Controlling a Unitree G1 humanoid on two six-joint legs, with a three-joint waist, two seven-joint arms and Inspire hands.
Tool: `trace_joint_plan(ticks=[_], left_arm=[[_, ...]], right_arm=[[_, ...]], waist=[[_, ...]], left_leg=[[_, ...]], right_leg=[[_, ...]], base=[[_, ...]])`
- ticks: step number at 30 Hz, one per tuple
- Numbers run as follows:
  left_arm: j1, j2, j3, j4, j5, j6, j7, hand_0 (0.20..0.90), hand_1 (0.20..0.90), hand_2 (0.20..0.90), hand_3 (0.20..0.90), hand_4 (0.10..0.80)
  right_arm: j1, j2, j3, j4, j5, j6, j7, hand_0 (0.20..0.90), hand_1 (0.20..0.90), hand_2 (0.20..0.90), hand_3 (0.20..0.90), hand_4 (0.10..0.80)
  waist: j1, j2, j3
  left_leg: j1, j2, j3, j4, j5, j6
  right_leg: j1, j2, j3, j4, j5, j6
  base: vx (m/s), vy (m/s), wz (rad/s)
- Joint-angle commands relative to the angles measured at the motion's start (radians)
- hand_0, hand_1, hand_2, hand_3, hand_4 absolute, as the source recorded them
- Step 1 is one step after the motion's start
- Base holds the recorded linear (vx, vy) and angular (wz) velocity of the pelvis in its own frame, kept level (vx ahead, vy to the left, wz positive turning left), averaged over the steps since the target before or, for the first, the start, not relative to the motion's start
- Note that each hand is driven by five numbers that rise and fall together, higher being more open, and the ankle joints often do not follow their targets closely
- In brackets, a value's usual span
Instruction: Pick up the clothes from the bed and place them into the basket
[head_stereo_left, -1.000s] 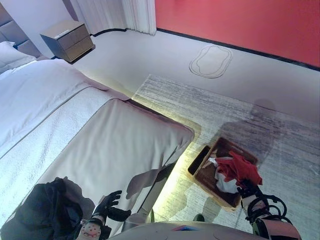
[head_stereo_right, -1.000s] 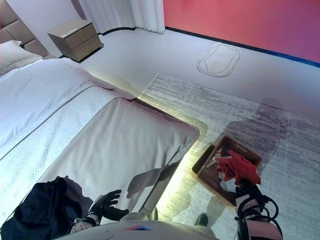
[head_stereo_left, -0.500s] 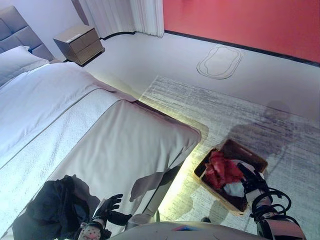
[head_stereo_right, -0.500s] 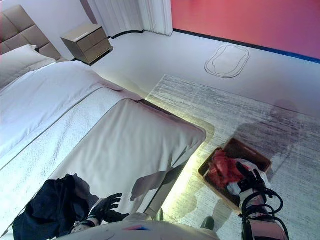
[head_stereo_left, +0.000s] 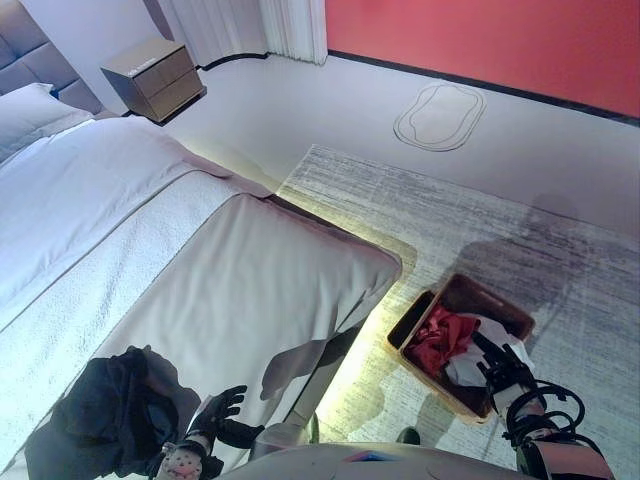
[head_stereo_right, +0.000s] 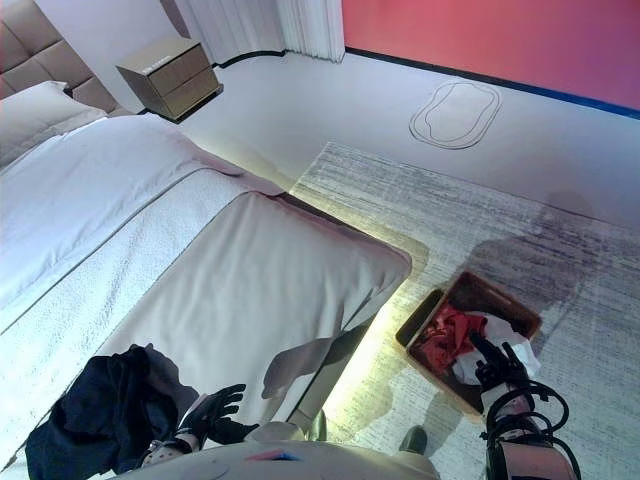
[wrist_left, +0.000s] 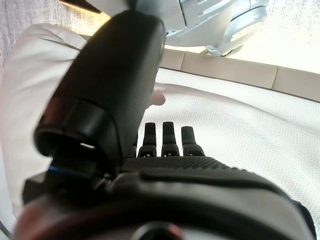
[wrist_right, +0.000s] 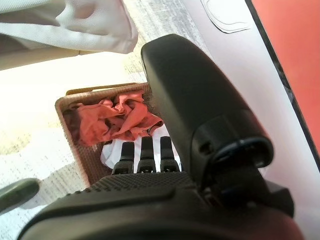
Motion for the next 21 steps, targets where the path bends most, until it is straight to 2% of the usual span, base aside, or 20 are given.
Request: trace_joint_plan(ticks=[1,6,8,10,13,14,15,17,18,19,21], left_arm=[[-0.041,0.0,0.017,0.014,-0.004,-0.055,0.02,0.9,0.9,0.9,0.9,0.8],[-0.04,-0.009,0.04,0.009,-0.011,-0.049,0.019,0.9,0.9,0.9,0.9,0.8],[-0.044,-0.009,0.053,0.012,-0.017,-0.045,0.016,0.9,0.9,0.9,0.9,0.8],[-0.042,-0.002,0.072,0.018,-0.019,-0.057,0.009,0.9,0.9,0.9,0.9,0.8],[-0.046,0.01,0.103,0.038,0.018,-0.068,0.004,0.9,0.9,0.9,0.9,0.8],[-0.047,0.013,0.109,0.047,0.036,-0.072,0.003,0.9,0.9,0.9,0.9,0.8],[-0.051,0.017,0.112,0.049,0.062,-0.071,-0.008,0.9,0.9,0.9,0.9,0.8],[-0.088,0.021,0.095,0.023,0.104,-0.039,-0.045,0.9,0.9,0.9,0.9,0.8],[-0.106,0.02,0.082,0.011,0.091,-0.019,-0.046,0.9,0.9,0.9,0.9,0.8],[-0.142,0.014,0.064,-0.009,0.06,0.023,-0.043,0.9,0.9,0.9,0.9,0.8],[-0.165,0.003,0.046,-0.019,0.048,0.042,-0.037,0.9,0.9,0.9,0.9,0.8]], right_arm=[[-0.042,0.006,0.067,-0.005,-0.105,-0.031,0.081,0.9,0.9,0.9,0.9,0.8],[-0.037,0.063,0.205,-0.042,-0.297,-0.044,0.092,0.9,0.9,0.9,0.9,0.8],[-0.047,0.07,0.294,-0.061,-0.389,-0.05,0.102,0.9,0.9,0.9,0.9,0.8],[-0.071,0.075,0.372,-0.096,-0.417,-0.031,0.107,0.9,0.9,0.9,0.9,0.8],[-0.1,0.087,0.457,-0.124,-0.471,-0.009,0.106,0.9,0.9,0.9,0.9,0.8],[-0.1,0.092,0.471,-0.136,-0.479,-0.004,0.092,0.9,0.9,0.9,0.9,0.8],[-0.096,0.092,0.477,-0.15,-0.491,0.005,0.076,0.9,0.9,0.9,0.9,0.8],[-0.069,0.081,0.47,-0.204,-0.523,0.017,0.048,0.9,0.9,0.9,0.9,0.8],[-0.064,0.076,0.469,-0.212,-0.547,0.011,0.055,0.9,0.9,0.9,0.9,0.8],[-0.069,0.068,0.468,-0.21,-0.596,-0.011,0.079,0.9,0.9,0.9,0.9,0.8],[-0.075,0.061,0.473,-0.205,-0.648,-0.029,0.107,0.9,0.9,0.9,0.9,0.8]], waist=[[0.034,-0.009,-0.017],[0.078,-0.02,-0.02],[0.111,-0.023,-0.019],[0.154,-0.025,-0.013],[0.202,-0.027,-0.007],[0.204,-0.036,-0.007],[0.197,-0.039,-0.008],[0.119,-0.062,-0.009],[0.097,-0.072,-0.006],[0.067,-0.082,-0.003],[0.056,-0.079,-0.007]], left_leg=[[-0.041,0.011,-0.136,-0.025,0.031,-0.065],[-0.053,0.022,-0.178,-0.015,0.045,-0.08],[-0.07,0.026,-0.214,-0.011,0.062,-0.09],[-0.096,0.033,-0.262,-0.006,0.087,-0.107],[-0.148,0.054,-0.29,-0.003,0.13,-0.132],[-0.145,0.072,-0.262,-0.006,0.115,-0.147],[-0.154,0.096,-0.18,0.015,0.116,-0.152],[-0.17,0.175,0.128,0.186,0.108,-0.151],[-0.169,0.192,0.182,0.235,0.093,-0.141],[-0.151,0.194,0.24,0.247,0.028,-0.103],[-0.137,0.165,0.241,0.207,0.007,-0.092]], right_leg=[[0.056,-0.013,-0.025,0.074,-0.074,0.03],[0.074,0.003,-0.057,0.09,-0.104,0.01],[0.084,0.017,-0.08,0.105,-0.127,-0.007],[0.09,0.033,-0.104,0.124,-0.151,-0.026],[0.106,0.053,-0.139,0.148,-0.182,-0.044],[0.122,0.057,-0.147,0.16,-0.218,-0.045],[0.127,0.049,-0.189,0.165,-0.214,-0.041],[0.127,0.006,-0.315,0.165,-0.165,-0.035],[0.124,-0.011,-0.341,0.173,-0.157,-0.035],[0.112,-0.048,-0.379,0.228,-0.161,-0.025],[0.104,-0.08,-0.365,0.272,-0.153,-0.004]], base=[[-0.041,-0.037,0.11],[-0.049,-0.045,0.23],[-0.041,-0.045,0.33],[-0.039,-0.057,0.36],[0.001,-0.07,0.63],[0.027,-0.051,0.61],[-0.037,0.022,0.72],[-0.19,0.129,1.24],[-0.177,0.198,2.15],[-0.103,0.206,1.75],[0.001,0.225,1.46]])
